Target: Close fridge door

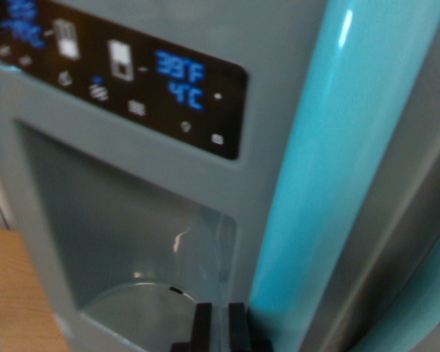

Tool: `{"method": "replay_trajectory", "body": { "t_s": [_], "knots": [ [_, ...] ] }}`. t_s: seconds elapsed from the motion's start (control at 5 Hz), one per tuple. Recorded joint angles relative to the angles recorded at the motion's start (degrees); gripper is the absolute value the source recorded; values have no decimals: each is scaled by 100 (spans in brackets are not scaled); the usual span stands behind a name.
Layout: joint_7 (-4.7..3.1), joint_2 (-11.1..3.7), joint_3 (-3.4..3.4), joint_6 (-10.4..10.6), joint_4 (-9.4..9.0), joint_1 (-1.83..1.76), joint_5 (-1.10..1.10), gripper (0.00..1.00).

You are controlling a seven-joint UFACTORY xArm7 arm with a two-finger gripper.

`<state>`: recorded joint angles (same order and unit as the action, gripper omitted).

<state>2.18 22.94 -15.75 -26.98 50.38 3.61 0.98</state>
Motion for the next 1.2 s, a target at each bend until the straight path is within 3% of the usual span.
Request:
{"method": "replay_trajectory", "body": {
  "t_s": [0.2,0.4,0.6,0.8,1.0,1.2],
  "knots": [
    [0,0,0,0,0,0,0,100],
    [0,-181,121,0,129,0,0,100],
    [0,-181,121,0,129,0,0,100],
    [-1,-313,232,1,249,0,0,100],
    [-1,-313,232,1,249,0,0,100],
    [-1,-462,294,1,350,0,0,100]
  ]
}}
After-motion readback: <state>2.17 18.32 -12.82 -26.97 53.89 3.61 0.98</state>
